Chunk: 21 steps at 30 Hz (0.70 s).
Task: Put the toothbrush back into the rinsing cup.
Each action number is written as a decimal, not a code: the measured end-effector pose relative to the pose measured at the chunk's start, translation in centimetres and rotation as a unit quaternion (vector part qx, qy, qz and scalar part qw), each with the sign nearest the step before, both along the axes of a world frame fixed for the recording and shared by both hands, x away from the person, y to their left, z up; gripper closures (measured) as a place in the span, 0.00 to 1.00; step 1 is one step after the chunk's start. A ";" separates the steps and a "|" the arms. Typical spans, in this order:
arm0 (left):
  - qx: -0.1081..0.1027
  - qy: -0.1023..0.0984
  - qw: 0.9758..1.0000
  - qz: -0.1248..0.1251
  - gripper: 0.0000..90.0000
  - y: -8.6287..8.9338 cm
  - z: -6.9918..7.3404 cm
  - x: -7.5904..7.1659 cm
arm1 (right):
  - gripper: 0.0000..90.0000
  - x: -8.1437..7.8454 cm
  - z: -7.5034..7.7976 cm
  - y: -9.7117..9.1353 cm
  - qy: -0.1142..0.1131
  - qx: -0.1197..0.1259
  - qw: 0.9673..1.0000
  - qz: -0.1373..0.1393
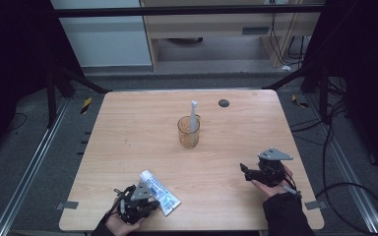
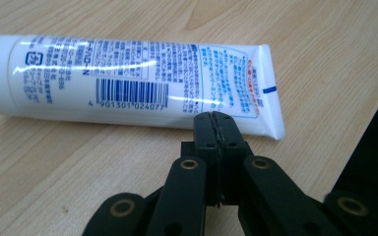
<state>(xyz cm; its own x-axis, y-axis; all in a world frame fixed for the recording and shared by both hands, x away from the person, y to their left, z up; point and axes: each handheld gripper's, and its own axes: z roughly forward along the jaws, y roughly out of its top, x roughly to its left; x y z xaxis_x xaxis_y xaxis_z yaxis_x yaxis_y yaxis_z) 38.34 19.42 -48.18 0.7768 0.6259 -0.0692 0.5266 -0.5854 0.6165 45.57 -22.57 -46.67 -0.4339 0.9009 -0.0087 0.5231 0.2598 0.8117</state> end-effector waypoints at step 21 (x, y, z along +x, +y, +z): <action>0.001 -0.027 1.000 -0.012 0.99 -2.6 -0.2 1.5 | 0.23 0.2 -0.2 -0.2 0.003 -0.003 1.000 -0.004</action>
